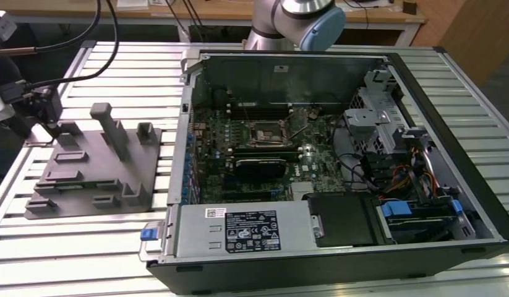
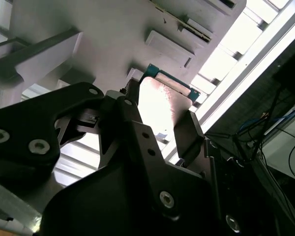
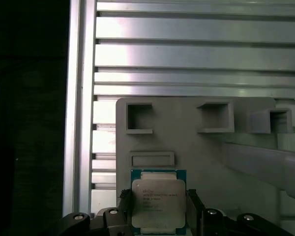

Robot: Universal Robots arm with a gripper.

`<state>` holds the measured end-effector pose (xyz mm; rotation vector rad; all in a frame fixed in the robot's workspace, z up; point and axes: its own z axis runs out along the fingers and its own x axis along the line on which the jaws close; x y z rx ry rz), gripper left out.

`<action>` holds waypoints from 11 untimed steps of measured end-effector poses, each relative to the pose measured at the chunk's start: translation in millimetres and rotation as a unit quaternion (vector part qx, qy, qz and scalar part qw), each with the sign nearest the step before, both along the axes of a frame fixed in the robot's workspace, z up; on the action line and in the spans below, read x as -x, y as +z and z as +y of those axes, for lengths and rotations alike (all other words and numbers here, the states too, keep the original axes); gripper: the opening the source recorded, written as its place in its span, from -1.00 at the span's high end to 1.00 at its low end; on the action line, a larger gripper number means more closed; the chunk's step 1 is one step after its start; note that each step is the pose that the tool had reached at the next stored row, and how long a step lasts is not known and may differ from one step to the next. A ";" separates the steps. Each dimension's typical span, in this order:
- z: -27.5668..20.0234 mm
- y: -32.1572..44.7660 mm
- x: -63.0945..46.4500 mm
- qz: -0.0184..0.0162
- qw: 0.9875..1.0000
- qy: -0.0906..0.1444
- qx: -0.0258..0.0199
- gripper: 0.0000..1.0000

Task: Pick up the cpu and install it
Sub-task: 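Pick up the cpu and move it towards the insertion slot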

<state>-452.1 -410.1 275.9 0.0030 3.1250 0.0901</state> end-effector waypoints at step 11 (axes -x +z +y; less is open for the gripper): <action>0.4 22.6 0.0 -0.001 1.000 0.000 0.000 -0.05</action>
